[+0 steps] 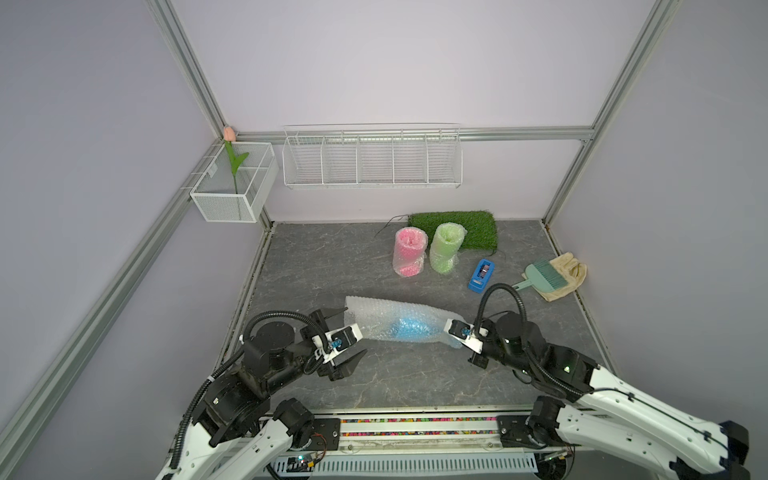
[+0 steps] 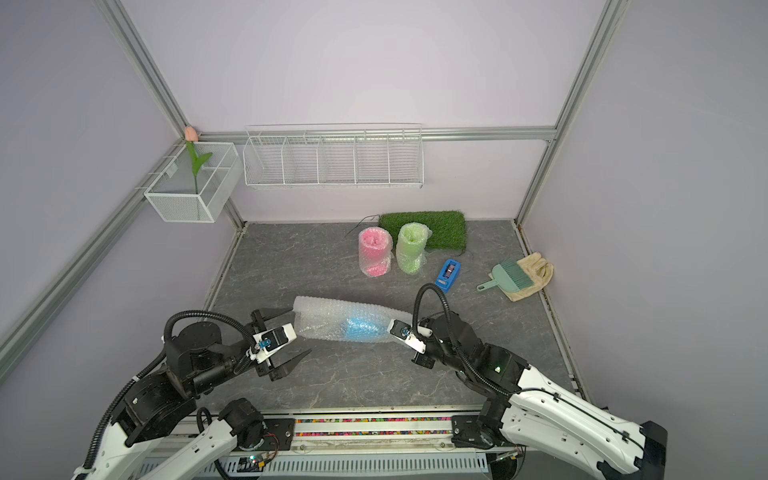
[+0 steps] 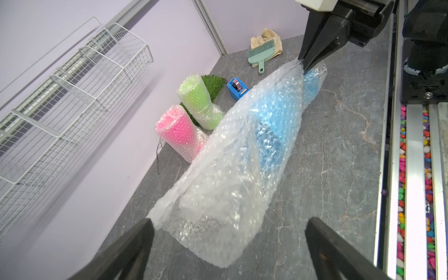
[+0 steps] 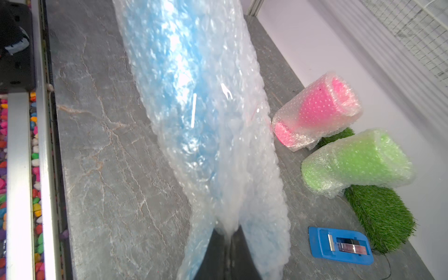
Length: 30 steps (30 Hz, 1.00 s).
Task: Wrap wine glasses in bubble wrap
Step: Pick up the bubble wrap from the center of the board, then wrap the wine glass in bubble wrap.
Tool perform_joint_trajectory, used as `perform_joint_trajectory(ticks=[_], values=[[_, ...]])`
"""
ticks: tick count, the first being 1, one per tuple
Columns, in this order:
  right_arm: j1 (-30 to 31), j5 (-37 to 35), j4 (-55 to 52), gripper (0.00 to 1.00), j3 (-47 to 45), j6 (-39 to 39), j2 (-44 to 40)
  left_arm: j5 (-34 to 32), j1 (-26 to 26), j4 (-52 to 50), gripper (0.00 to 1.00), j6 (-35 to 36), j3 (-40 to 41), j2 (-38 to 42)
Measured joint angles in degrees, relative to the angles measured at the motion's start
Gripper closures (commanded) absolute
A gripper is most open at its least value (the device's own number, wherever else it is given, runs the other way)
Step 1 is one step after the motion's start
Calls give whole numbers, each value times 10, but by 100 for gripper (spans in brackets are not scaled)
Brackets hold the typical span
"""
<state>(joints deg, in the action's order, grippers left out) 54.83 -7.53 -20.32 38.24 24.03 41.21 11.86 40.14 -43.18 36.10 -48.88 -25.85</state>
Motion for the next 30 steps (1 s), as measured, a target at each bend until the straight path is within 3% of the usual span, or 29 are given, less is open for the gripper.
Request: perform_joint_trajectory(ticks=[15, 23, 25, 27, 30], values=[[0, 91, -28, 93, 0, 48, -47, 3, 0, 6, 1, -11, -20, 26], [0, 153, -30, 93, 0, 80, -83, 55, 0, -26, 2, -9, -40, 27], [0, 159, -30, 93, 0, 84, -86, 70, 0, -35, 16, -8, -44, 27], [0, 161, -30, 93, 0, 87, -86, 82, 0, -45, 39, -3, -50, 26], [0, 160, -30, 93, 0, 90, -85, 96, 0, -62, 65, 3, -59, 23]])
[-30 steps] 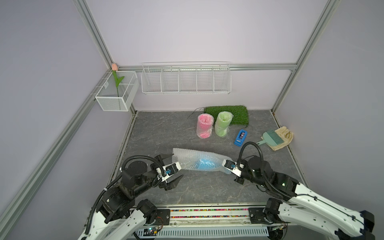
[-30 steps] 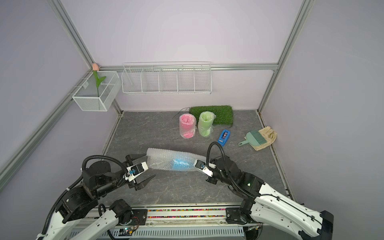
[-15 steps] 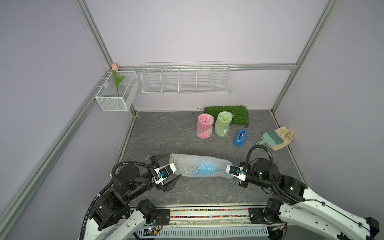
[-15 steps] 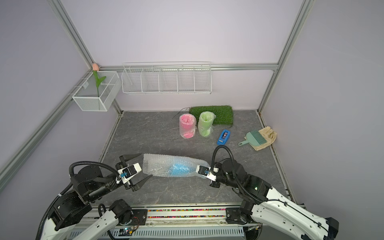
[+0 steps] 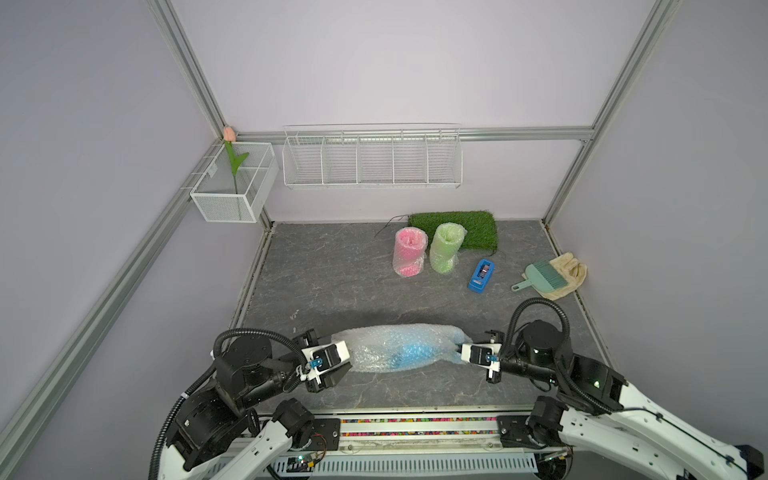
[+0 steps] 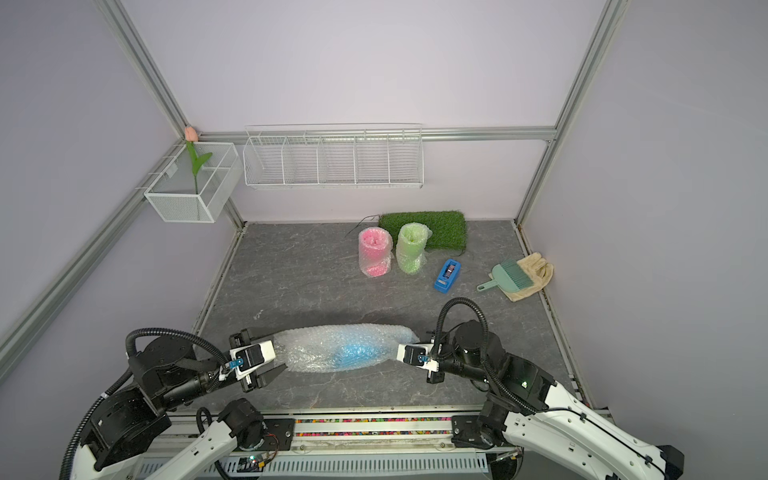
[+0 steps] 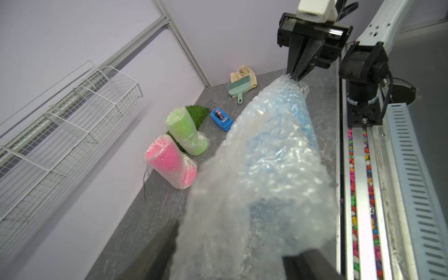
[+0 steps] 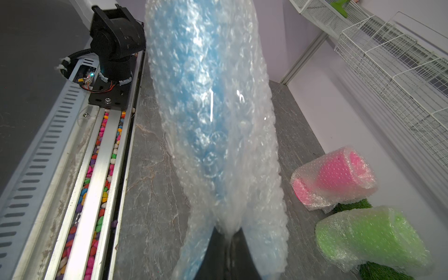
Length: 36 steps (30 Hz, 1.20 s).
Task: Wrap wine glasses in bubble wrap
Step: Wrap the wine glass in bubble wrap.
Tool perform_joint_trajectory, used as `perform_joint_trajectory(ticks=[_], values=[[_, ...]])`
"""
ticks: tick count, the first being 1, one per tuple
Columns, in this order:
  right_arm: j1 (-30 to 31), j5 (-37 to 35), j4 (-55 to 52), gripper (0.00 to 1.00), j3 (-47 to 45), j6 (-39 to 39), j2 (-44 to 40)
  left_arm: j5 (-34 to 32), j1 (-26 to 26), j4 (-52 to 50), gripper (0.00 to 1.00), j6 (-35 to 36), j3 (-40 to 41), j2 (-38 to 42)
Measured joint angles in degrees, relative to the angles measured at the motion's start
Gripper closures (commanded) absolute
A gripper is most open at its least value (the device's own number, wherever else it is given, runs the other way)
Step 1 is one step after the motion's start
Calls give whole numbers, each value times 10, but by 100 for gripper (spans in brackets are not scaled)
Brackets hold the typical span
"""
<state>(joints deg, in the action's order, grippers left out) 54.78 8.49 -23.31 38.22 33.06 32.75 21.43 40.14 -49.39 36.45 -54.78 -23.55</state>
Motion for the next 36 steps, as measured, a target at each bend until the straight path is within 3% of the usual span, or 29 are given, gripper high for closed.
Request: perform_joint_trajectory(ticks=[4, 9, 15, 30, 36], values=[[0, -1, 0, 93, 0, 0, 13, 10, 0, -19, 89, 8, -6, -7], [0, 0, 19, 93, -9, -3, 59, 14, 0, -35, 100, 17, -18, -15], [0, 22, 131, 93, -62, -34, 153, 18, 0, -56, 100, 23, -51, -57], [0, 81, 608, 93, -143, -77, 520, 49, 0, -75, 100, 43, -100, -230], [-2, 83, 759, 93, -165, -87, 620, 50, 0, -79, 100, 41, -111, -286]])
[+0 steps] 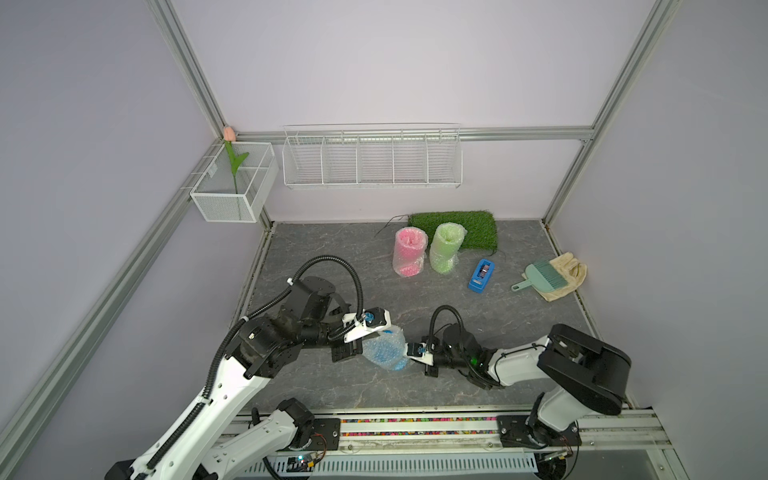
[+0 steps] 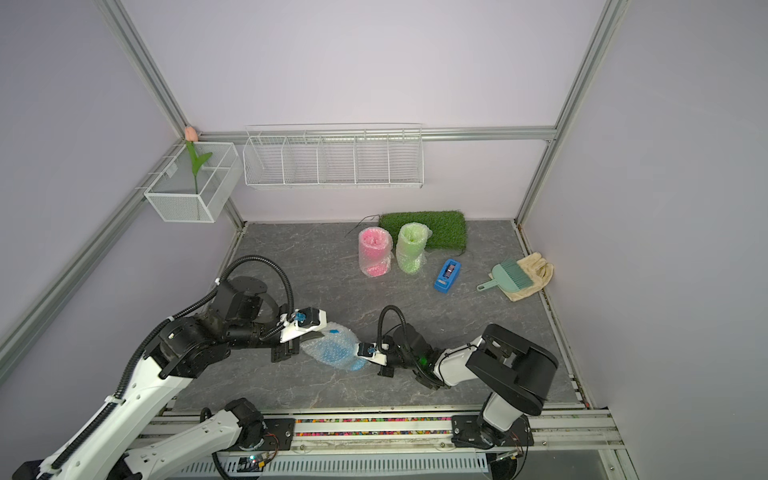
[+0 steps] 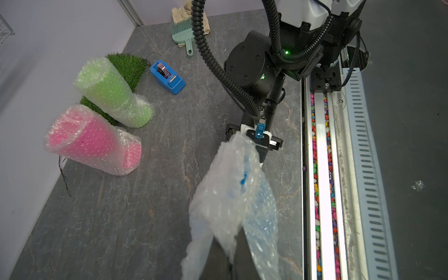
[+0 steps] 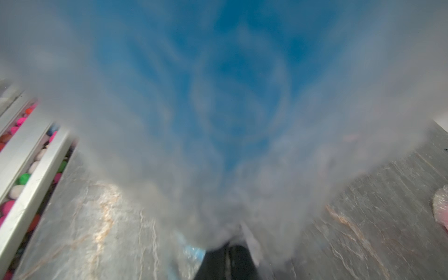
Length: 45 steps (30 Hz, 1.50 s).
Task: Wrap wine glasses in bubble wrap
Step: Wrap the wine glass in bubble wrap.
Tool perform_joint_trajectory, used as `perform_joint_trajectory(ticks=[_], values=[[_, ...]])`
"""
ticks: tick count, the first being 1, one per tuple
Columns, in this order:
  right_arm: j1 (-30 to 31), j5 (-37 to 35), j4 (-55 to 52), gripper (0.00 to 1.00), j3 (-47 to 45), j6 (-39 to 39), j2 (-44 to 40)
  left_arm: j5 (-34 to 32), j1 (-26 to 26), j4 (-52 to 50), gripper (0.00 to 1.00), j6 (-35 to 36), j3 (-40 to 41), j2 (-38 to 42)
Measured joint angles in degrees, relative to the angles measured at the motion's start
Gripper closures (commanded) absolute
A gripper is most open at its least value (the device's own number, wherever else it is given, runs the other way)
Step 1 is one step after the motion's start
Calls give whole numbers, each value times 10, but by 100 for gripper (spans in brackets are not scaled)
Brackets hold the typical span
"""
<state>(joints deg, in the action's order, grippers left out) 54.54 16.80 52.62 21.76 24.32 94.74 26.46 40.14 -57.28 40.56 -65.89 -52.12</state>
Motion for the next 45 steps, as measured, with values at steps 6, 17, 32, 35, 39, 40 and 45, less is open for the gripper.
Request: perform_joint_trajectory(ticks=[6, 17, 32, 35, 39, 40, 45], values=[[-9, -1, 108, 93, -24, -10, 66, -25, 23, 4, 100, -10, -21, -61], [-26, 3, 133, 93, -32, -19, 78, -59, 59, 9, 100, -11, -30, -194], [-34, 14, 133, 93, -32, -28, 78, -57, 60, 28, 100, -8, -1, -327], [-35, 16, 134, 93, -32, -29, 78, -61, 59, 31, 100, -8, -3, -338], [-35, 16, 137, 93, -32, -31, 78, -66, 59, 28, 99, -9, -10, -345], [-35, 16, 137, 93, -32, -32, 78, -68, 59, 27, 98, -9, -12, -346], [-35, 16, 141, 93, -32, -33, 80, -76, 61, 21, 98, -12, -17, -352]])
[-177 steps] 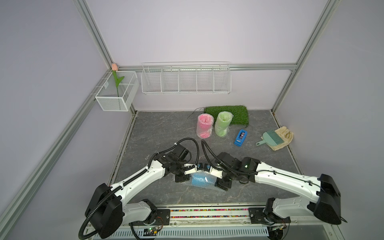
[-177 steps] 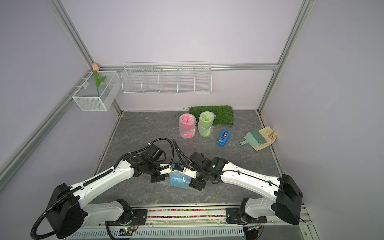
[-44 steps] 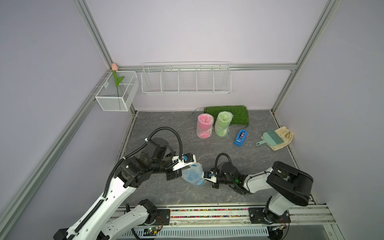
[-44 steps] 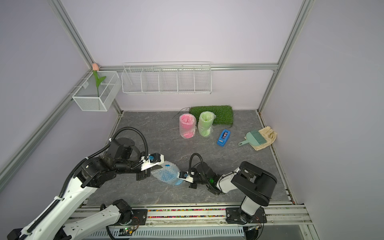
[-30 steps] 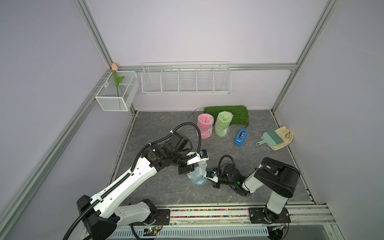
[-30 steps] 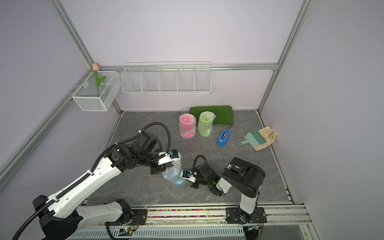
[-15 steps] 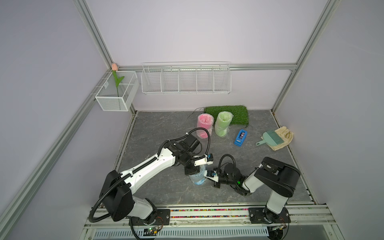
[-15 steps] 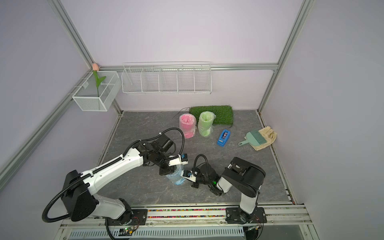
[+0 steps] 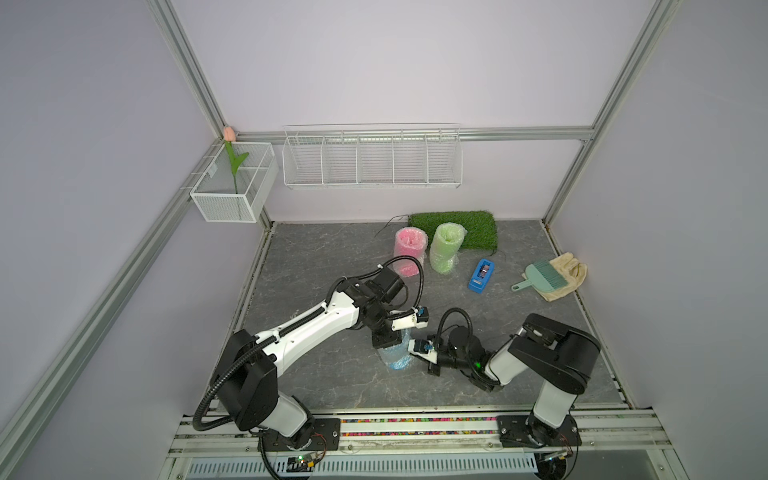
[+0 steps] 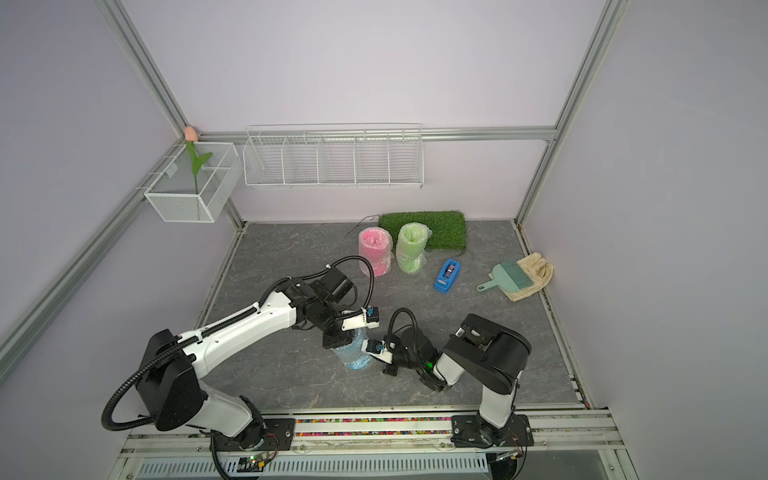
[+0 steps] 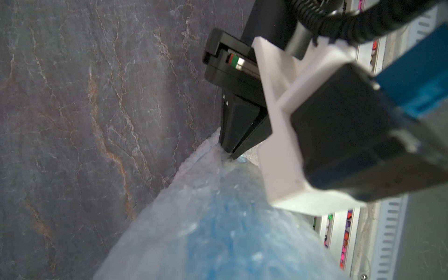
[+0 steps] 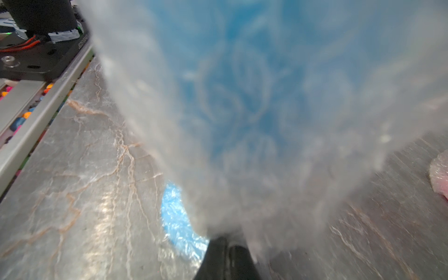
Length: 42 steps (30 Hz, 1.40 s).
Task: Wrap wine glasses in bubble wrap
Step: Wrap the wine glass in bubble wrap, then pick up the bubble wrap from the center of the board.
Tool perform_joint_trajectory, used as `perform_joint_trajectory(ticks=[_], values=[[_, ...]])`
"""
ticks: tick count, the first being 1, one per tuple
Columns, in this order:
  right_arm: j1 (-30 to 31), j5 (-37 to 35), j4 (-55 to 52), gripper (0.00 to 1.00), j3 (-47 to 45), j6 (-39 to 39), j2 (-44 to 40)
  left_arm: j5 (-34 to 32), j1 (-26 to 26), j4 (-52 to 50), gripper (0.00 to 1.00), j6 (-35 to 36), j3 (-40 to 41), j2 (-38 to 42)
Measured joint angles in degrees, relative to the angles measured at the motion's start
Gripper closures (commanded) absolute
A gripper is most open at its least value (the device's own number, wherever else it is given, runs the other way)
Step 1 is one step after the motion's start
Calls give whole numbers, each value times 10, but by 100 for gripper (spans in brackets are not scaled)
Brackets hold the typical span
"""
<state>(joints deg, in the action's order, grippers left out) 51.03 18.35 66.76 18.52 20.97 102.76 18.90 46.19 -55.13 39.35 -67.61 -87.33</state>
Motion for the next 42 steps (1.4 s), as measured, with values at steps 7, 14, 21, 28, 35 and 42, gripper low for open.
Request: perform_joint_trajectory(ticks=[7, 14, 21, 28, 35, 42], values=[[-3, 0, 6, 93, 0, -2, 3, -15, 9, -18, 72, -26, -16, 2], [-4, -1, 16, 93, 0, -2, 3, -43, 11, -64, 61, -64, -80, 32], [-5, -1, 16, 93, -1, -2, 3, -56, 11, -74, 62, -138, -125, 103], [-6, 0, 16, 93, -1, -2, 3, -146, 11, -58, 68, -353, -115, 168], [-6, 0, 14, 93, -1, -2, 5, -215, 11, -77, 61, -623, -69, 209], [-7, 0, 13, 93, 0, -2, 5, -186, 11, -55, 48, -765, 51, 245]])
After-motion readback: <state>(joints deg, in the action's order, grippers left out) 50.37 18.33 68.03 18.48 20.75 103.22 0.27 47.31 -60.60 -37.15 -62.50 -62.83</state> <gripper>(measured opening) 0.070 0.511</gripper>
